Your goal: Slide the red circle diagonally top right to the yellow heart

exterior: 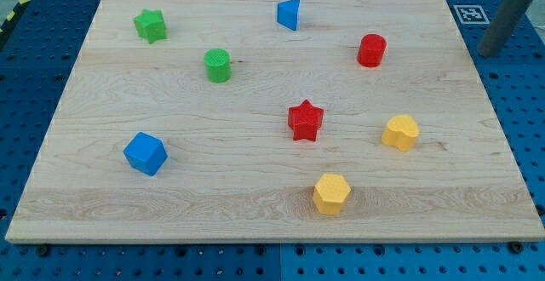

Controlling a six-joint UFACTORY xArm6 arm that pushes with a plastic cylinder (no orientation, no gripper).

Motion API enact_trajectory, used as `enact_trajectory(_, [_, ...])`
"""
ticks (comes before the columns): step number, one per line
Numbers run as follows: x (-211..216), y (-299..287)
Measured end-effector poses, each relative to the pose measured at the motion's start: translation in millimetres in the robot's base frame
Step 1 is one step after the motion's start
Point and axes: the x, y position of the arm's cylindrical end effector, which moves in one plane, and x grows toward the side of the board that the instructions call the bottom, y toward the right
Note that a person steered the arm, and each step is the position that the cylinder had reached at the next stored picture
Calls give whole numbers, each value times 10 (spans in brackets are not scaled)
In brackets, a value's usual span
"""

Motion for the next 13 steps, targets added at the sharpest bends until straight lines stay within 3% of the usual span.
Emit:
enact_trajectory(2, [170, -4])
enact_trajectory(3, [-135, -500])
enact_trajectory(5, [-272, -2180])
enact_trajectory(6, [-272, -2238])
enact_trajectory(7, [-124, -2678])
enact_trajectory(8, [62, -2702])
enact_trajectory(13, [396, -1677])
